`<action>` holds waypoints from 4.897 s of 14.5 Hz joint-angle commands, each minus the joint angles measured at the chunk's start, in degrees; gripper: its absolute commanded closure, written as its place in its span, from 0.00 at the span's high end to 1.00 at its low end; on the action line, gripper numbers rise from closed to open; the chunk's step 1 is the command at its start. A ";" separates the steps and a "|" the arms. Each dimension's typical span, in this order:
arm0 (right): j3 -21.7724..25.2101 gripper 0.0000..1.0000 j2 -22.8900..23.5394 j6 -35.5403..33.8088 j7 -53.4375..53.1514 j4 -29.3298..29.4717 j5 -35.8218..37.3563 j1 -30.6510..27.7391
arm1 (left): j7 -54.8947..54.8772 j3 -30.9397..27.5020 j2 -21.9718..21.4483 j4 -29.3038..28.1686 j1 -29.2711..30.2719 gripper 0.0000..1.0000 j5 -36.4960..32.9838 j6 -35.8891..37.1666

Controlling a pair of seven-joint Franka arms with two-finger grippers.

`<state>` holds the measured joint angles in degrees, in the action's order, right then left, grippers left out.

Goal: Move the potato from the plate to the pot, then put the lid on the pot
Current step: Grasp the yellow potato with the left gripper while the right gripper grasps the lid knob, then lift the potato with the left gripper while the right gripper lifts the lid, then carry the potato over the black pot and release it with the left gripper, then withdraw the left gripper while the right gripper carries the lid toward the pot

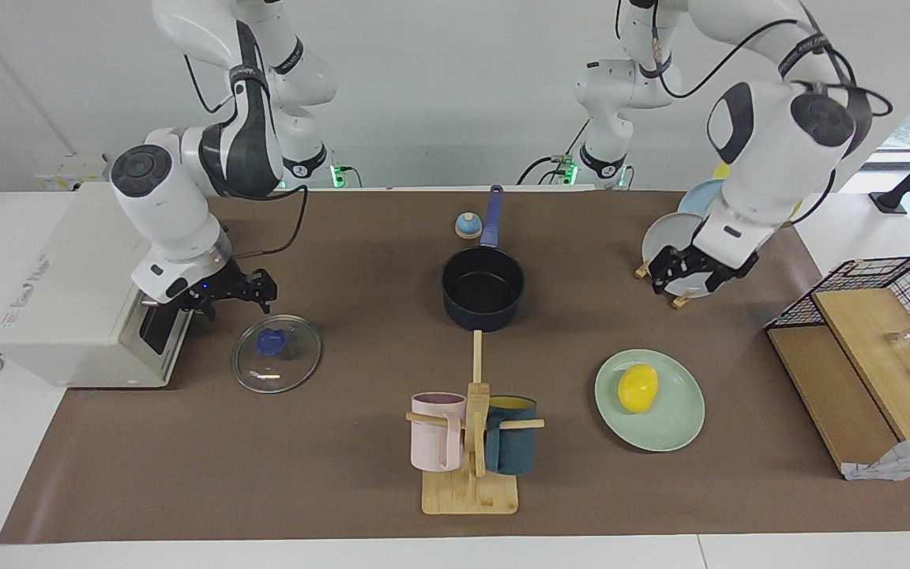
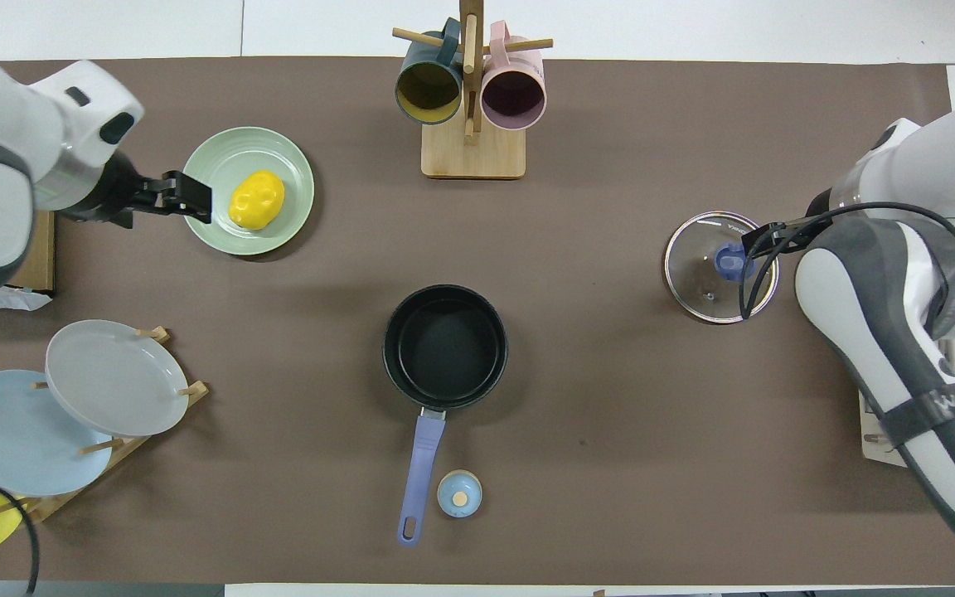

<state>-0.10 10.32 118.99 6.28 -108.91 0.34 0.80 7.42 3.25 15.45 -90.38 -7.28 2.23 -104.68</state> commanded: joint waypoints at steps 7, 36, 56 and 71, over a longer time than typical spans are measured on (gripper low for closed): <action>0.01 1.00 5.68 7.66 1.81 -3.15 -1.57 1.57 | -15.84 0.27 18.03 14.09 -0.54 1.00 0.32 -3.50; -1.83 0.00 1.46 -20.61 1.63 15.19 -1.13 2.80 | -21.40 -0.35 16.10 4.32 -1.16 0.00 -3.11 -13.56; -2.36 0.00 1.28 -34.71 -1.09 28.14 -1.48 4.38 | 31.50 0.00 -8.86 -28.52 -28.21 0.00 2.25 -24.59; -7.98 0.00 0.58 -30.93 -8.72 25.59 -3.42 4.73 | 39.94 -0.26 -2.98 -32.40 -33.85 0.00 1.73 -35.84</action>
<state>-6.55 11.61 87.73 0.38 -82.80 -1.58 5.94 45.25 4.24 11.14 -121.78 -38.98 4.11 -137.03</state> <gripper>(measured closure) 0.339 0.326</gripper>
